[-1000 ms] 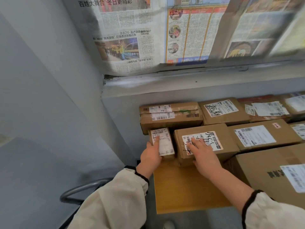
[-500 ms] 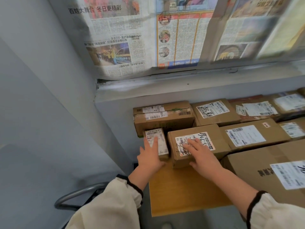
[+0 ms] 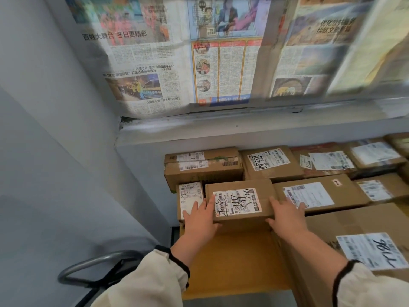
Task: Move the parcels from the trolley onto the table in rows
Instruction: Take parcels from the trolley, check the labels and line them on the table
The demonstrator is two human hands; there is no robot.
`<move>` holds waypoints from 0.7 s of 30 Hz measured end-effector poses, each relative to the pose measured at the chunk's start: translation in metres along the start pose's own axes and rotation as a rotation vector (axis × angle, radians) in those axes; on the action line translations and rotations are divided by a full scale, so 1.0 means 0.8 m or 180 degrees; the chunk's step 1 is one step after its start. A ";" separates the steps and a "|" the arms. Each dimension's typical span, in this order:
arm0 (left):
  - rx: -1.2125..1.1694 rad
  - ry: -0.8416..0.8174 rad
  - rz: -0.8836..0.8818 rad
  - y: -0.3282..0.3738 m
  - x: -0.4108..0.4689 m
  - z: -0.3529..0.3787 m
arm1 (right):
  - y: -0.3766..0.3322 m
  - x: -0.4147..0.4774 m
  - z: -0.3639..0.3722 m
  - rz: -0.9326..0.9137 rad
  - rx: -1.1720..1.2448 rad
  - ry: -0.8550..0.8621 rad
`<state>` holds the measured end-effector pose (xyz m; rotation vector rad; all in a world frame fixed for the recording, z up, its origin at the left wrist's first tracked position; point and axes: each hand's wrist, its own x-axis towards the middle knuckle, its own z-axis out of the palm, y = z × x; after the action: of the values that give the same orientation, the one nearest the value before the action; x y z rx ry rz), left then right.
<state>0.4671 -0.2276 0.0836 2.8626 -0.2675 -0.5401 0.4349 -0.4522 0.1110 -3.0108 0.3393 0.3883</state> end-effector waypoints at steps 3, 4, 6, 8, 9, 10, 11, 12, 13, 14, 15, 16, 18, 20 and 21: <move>0.0076 0.0079 -0.0073 0.005 0.005 -0.004 | 0.001 0.004 -0.004 -0.0115 -0.0152 0.0094; 0.0084 0.0098 -0.0093 0.008 0.006 -0.004 | 0.003 0.004 -0.004 -0.0143 -0.0197 0.0114; 0.0099 0.0139 -0.0134 0.013 0.005 -0.003 | 0.006 0.004 -0.003 -0.0214 -0.0296 0.0183; 0.0107 0.0178 -0.0170 0.015 0.006 0.000 | 0.007 0.005 0.000 -0.0280 -0.0419 0.0258; 0.0114 0.0183 -0.0179 0.014 0.006 0.002 | 0.007 0.005 0.001 -0.0305 -0.0450 0.0281; 0.0141 0.0186 -0.0164 0.012 0.005 0.002 | 0.008 0.005 0.002 -0.0324 -0.0456 0.0297; 0.0193 0.0191 -0.0127 0.008 0.004 0.002 | 0.008 0.006 0.002 -0.0340 -0.0455 0.0299; 0.0257 0.0205 -0.0092 0.003 0.004 0.001 | 0.009 0.006 0.003 -0.0355 -0.0459 0.0291; 0.0295 0.0240 -0.0111 -0.005 0.004 0.001 | 0.011 0.006 0.003 -0.0371 -0.0467 0.0283; 0.0284 0.0282 -0.0238 -0.014 0.005 0.000 | 0.012 0.006 0.003 -0.0381 -0.0478 0.0286; 0.0219 0.0311 -0.0480 -0.023 0.007 -0.002 | 0.013 0.005 0.004 -0.0384 -0.0482 0.0297; 0.0110 0.0310 -0.0773 -0.032 0.010 -0.004 | 0.013 0.005 0.004 -0.0381 -0.0475 0.0306; -0.0151 0.0214 -0.1207 -0.048 0.016 -0.008 | 0.014 0.005 0.005 -0.0373 -0.0459 0.0301; -0.0370 0.0078 -0.1228 -0.056 0.022 -0.009 | 0.014 0.005 0.005 -0.0377 -0.0462 0.0288; -0.0424 0.0025 -0.1121 -0.058 0.024 -0.008 | 0.016 0.006 0.004 -0.0375 -0.0460 0.0277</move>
<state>0.4937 -0.1864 0.0717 2.7904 0.2705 -0.5823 0.4355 -0.4648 0.1060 -3.1759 0.1444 0.2843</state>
